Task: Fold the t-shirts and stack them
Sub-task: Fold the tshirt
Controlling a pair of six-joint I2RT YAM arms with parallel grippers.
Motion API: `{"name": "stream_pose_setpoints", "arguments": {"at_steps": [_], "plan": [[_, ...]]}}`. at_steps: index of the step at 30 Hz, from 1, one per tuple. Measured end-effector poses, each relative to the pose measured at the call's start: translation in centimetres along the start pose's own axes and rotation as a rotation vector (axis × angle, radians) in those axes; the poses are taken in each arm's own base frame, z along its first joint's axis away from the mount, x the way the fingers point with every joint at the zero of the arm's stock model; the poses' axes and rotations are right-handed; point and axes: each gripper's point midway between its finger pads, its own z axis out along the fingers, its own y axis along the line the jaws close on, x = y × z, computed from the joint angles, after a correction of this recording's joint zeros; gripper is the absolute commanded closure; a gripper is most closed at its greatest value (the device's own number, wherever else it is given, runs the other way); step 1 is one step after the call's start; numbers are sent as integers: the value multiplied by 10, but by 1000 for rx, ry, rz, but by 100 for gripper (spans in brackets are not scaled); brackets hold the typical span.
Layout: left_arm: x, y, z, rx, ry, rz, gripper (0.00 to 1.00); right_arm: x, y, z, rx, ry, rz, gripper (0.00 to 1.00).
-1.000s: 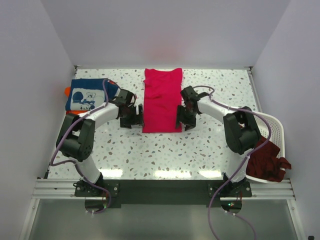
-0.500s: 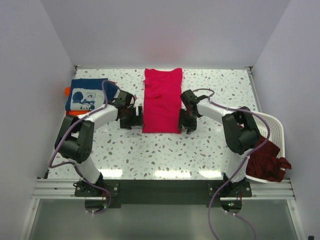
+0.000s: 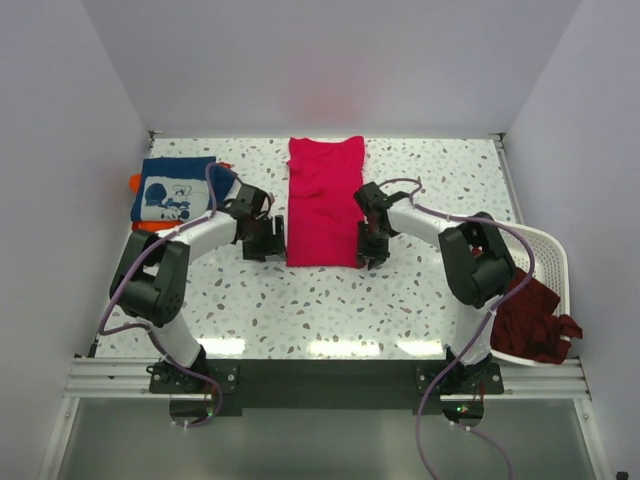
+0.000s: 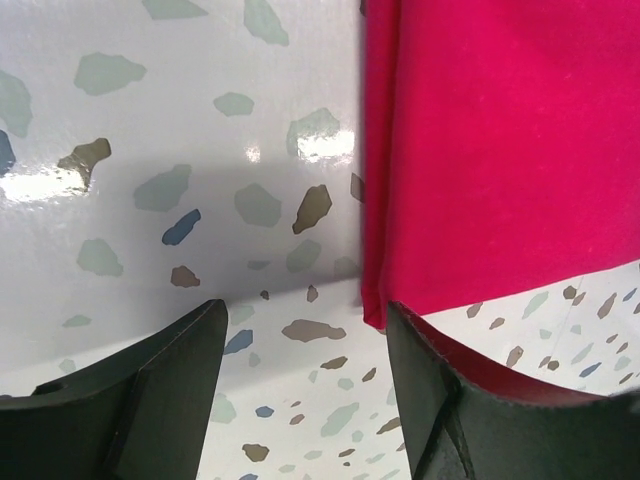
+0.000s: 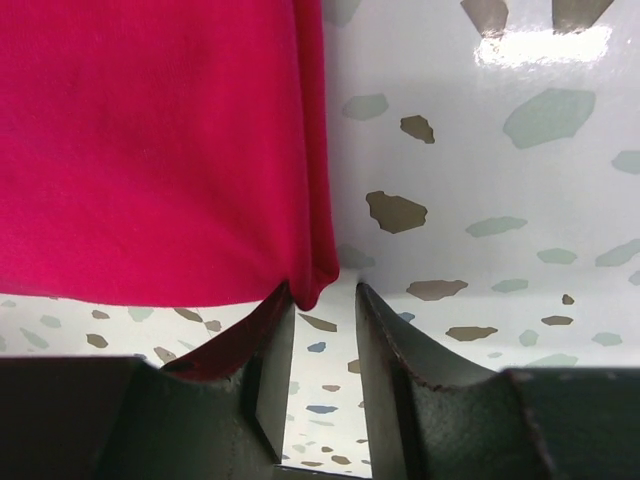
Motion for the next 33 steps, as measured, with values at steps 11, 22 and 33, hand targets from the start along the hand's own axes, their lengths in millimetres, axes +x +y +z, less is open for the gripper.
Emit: {"name": "stream_pose_setpoints", "arguments": {"at_steps": [11, 22, 33], "plan": [[13, -18, 4, 26, 23, 50, 35, 0, 1, 1, 14, 7, -6, 71], [18, -32, 8, 73, 29, 59, 44, 0, 3, 1, 17, 13, -19, 73], [23, -39, 14, 98, 39, 55, 67, 0, 5, 1, 17, 14, -30, 75]]}}
